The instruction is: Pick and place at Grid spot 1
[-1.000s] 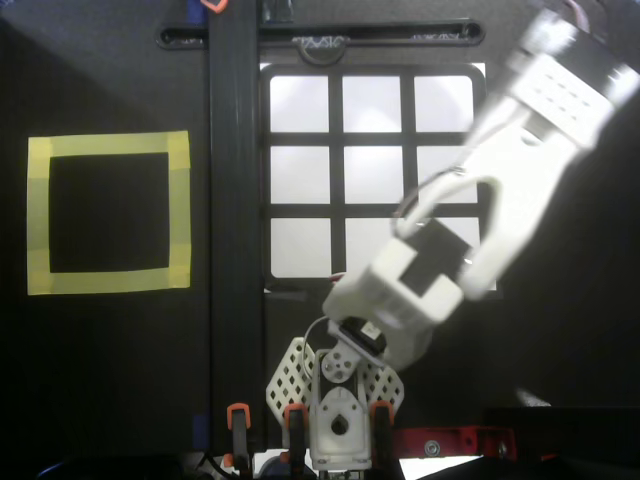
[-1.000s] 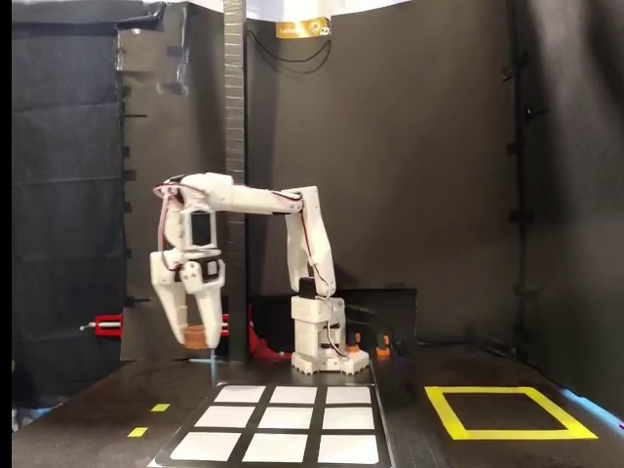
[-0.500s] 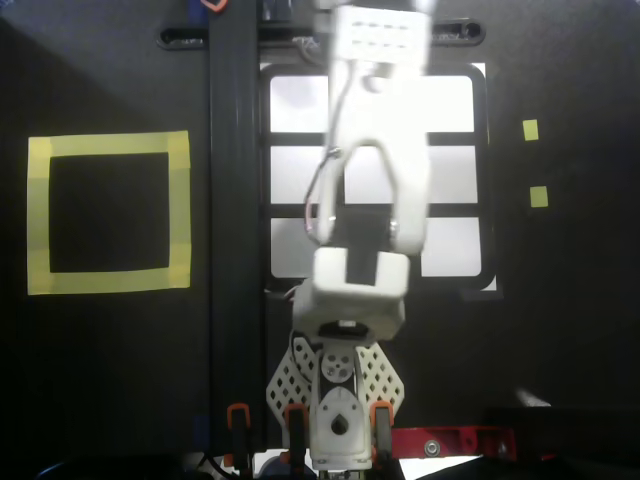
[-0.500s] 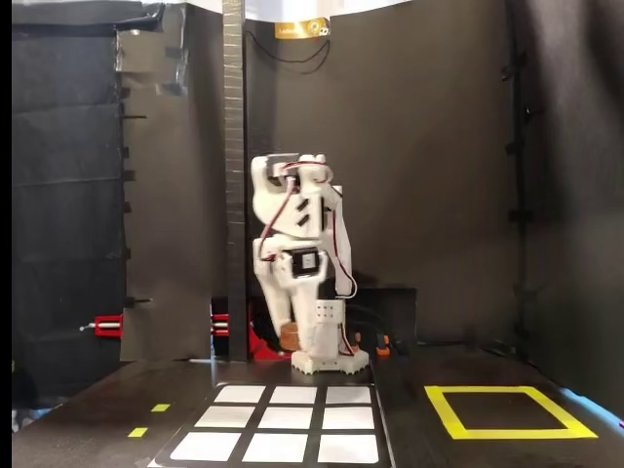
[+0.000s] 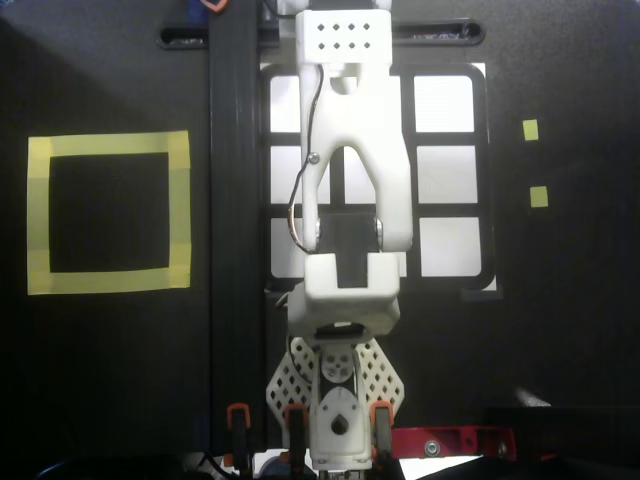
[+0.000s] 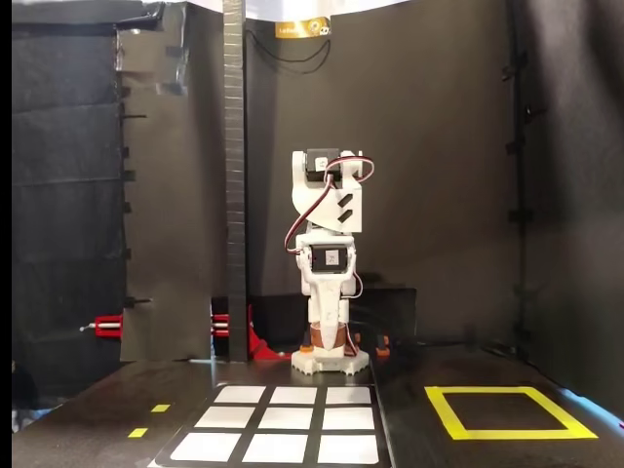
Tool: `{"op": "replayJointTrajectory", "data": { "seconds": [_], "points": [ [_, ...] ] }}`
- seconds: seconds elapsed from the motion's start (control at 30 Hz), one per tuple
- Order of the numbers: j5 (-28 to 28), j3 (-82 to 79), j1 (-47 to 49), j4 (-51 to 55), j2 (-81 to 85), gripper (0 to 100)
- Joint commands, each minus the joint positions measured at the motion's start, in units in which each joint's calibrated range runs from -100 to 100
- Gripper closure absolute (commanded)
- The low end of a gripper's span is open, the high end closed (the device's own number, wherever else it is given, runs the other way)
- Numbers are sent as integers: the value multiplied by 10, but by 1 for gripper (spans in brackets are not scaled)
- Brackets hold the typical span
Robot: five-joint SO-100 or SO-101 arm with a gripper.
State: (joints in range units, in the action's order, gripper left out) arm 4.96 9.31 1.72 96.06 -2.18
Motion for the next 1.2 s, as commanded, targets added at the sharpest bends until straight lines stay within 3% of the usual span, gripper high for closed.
{"op": "replayJointTrajectory", "data": {
  "seconds": [0.0, 0.2, 0.37, 0.87, 1.03, 1.17],
  "points": [
    [-7, 6, 19, -27, 6, 85],
    [-16, -12, 32, -115, -111, 85],
    [-16, -167, 46, -259, -112, 85],
    [-6, -170, 45, -303, -153, 85],
    [0, -169, 42, -295, -149, 68],
    [1, -169, 43, -290, -143, 67]
  ]
}}
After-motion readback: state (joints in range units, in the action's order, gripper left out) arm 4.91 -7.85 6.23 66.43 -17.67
